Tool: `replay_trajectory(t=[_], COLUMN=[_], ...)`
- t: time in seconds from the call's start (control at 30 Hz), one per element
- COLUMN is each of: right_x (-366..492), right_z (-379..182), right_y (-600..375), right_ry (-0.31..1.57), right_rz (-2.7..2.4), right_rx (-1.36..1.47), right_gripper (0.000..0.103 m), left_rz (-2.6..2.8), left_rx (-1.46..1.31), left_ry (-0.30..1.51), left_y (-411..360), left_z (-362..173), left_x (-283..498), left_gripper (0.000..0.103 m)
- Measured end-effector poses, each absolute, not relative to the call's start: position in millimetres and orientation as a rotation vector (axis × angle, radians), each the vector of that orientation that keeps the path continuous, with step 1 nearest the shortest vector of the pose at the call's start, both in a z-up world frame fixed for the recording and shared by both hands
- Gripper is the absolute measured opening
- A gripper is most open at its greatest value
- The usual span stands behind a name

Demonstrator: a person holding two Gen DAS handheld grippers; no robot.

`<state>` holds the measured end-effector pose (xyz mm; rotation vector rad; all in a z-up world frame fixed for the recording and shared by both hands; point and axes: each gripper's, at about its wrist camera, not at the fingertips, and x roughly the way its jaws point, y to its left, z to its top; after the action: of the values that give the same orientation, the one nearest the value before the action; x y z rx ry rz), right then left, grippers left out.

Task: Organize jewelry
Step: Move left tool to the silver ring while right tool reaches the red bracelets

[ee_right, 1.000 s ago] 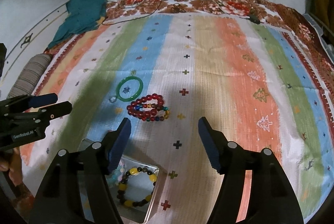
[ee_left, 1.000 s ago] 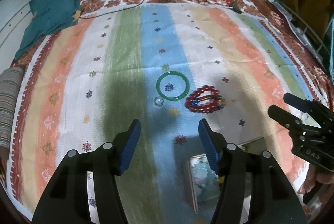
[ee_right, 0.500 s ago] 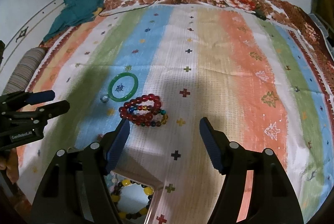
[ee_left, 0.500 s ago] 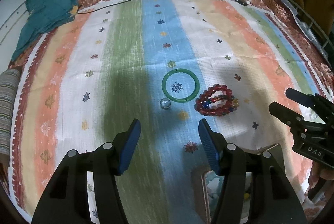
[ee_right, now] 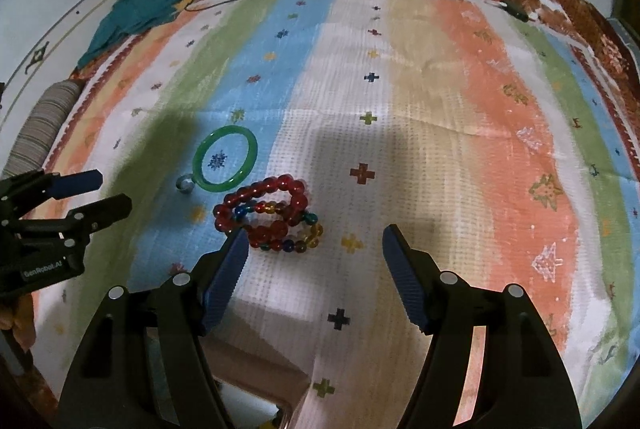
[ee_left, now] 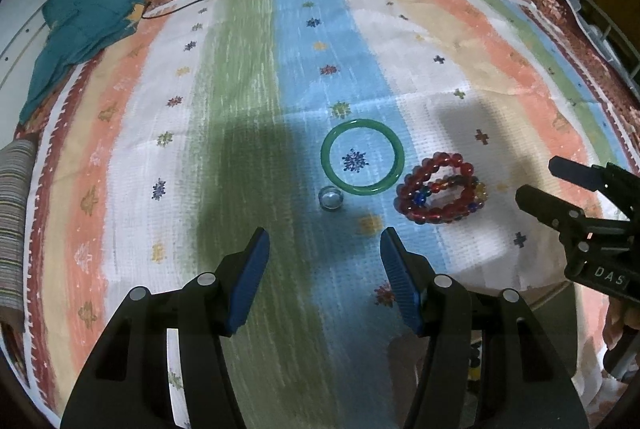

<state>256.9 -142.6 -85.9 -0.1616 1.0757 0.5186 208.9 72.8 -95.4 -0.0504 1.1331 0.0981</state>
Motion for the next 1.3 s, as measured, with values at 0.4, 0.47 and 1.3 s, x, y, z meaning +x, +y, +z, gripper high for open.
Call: replay_trajectory(t=[0.4,0.47,1.3], right_x=[277,279,305], right_z=[-102,-105,-137], right_y=[-126,-124,-113], right_ry=[1.112,1.119,1.174], right_rz=[0.551,0.554,0.593], right_rx=[-0.194,-0.197,-0.215], right_gripper=[0.069,0.069,0.046], left_rz=[0.086,0.084,0.034], left_rx=[-0.090,-0.082,0.030], left_ry=[1.177,1.190,1.235], left_y=[83,82,77], left_z=[-112,-117,-158], left_x=[227,230,268], left_gripper=[0.058,0.058,0.052])
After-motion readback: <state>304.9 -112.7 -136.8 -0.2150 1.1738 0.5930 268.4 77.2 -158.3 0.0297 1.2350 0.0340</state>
